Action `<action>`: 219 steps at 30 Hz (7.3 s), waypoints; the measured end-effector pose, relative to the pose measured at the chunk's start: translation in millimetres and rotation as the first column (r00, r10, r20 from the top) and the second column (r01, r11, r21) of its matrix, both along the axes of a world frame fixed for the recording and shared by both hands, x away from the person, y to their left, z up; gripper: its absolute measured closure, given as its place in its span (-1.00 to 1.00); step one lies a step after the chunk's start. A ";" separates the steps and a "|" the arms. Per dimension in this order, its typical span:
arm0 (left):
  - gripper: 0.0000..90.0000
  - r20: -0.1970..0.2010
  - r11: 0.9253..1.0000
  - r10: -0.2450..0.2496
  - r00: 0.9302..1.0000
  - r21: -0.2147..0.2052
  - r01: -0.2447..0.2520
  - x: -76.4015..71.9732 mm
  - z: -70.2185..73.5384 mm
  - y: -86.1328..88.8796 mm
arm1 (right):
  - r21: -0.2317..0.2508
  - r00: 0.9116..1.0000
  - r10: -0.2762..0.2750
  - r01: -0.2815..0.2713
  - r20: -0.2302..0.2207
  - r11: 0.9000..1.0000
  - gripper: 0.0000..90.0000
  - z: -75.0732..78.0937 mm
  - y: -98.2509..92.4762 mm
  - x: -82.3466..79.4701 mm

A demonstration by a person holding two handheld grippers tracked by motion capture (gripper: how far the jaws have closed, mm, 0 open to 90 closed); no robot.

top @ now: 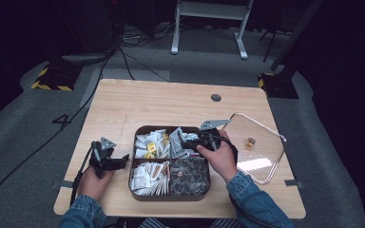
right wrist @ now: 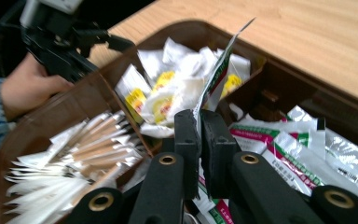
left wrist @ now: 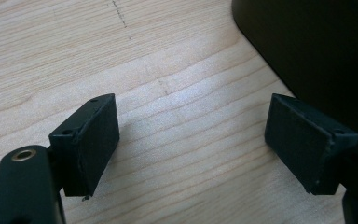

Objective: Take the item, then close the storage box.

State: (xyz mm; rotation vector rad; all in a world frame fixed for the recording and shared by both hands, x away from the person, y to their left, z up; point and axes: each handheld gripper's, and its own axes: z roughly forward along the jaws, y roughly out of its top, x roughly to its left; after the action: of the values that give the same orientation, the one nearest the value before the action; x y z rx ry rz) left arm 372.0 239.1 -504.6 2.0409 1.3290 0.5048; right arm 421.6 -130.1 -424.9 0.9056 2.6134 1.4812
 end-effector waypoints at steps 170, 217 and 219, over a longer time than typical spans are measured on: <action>-0.60 -0.001 1.000 -0.013 1.000 0.000 0.013 -0.3 0.1 0.2 | -0.056 0.911 -0.389 0.399 0.139 0.915 -0.04 -2.9 -174.5 -31.0; -0.60 0.000 1.000 -0.030 1.000 0.002 0.030 -4.5 0.0 2.2 | -0.239 0.844 -0.497 0.534 0.199 0.811 -0.07 -66.5 -208.9 27.5; -0.60 0.000 1.000 -0.030 1.000 0.003 0.030 -4.5 0.1 2.2 | -0.256 0.848 -0.493 0.529 0.195 0.809 0.06 -70.2 -210.2 28.4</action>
State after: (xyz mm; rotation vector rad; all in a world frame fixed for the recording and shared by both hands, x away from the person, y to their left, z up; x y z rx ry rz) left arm 367.5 241.3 -504.6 2.0598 1.2967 0.4936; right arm 450.0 -340.3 -495.0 1.2966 2.1666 0.9349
